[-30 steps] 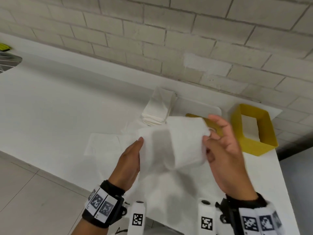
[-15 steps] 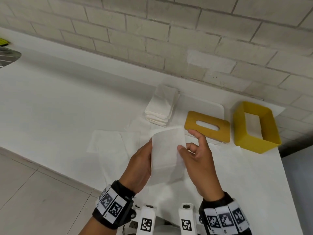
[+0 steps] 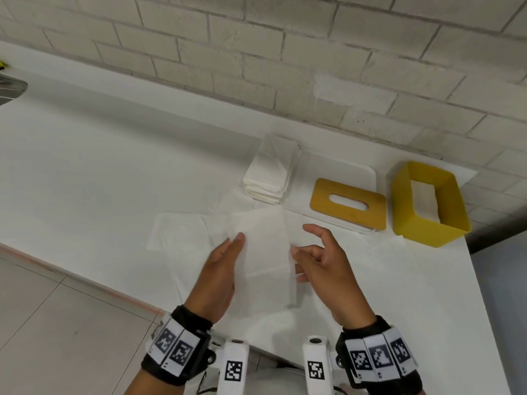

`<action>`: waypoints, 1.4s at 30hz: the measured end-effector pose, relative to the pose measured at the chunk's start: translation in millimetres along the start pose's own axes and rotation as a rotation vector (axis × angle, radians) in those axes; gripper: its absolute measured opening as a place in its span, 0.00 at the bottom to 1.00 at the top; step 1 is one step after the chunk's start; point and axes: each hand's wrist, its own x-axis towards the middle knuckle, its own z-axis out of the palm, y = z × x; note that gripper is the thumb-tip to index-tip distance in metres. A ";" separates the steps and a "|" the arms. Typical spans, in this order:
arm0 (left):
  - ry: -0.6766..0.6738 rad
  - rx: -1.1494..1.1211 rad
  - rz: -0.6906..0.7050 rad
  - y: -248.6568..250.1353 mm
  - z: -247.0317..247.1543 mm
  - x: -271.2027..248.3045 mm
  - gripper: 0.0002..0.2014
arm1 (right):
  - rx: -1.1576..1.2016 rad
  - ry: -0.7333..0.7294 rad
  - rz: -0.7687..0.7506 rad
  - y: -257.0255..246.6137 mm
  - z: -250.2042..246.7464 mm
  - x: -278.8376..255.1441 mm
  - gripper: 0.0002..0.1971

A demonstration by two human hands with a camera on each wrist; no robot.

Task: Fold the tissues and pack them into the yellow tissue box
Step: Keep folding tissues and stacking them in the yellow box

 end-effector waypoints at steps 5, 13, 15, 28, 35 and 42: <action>0.170 -0.116 0.076 21.1 -42.0 2.0 0.18 | -0.117 0.097 0.189 41.1 -29.1 18.2 0.16; 0.223 -0.070 0.111 24.2 -61.4 -2.6 0.16 | -0.436 0.086 0.262 67.4 -5.6 59.4 0.27; 0.212 -0.053 0.107 23.2 -58.8 -4.8 0.16 | -0.455 0.093 0.269 61.8 4.0 65.7 0.30; 0.170 0.013 0.074 18.3 -51.3 -4.0 0.18 | -0.423 0.254 0.175 66.9 6.6 70.4 0.06; 0.112 0.047 0.077 21.5 -40.1 1.4 0.17 | -0.248 0.290 -0.077 52.6 -5.0 54.2 0.06; 0.051 0.049 0.094 29.8 -20.9 11.1 0.17 | 0.443 0.155 -0.284 -6.5 -32.2 13.5 0.09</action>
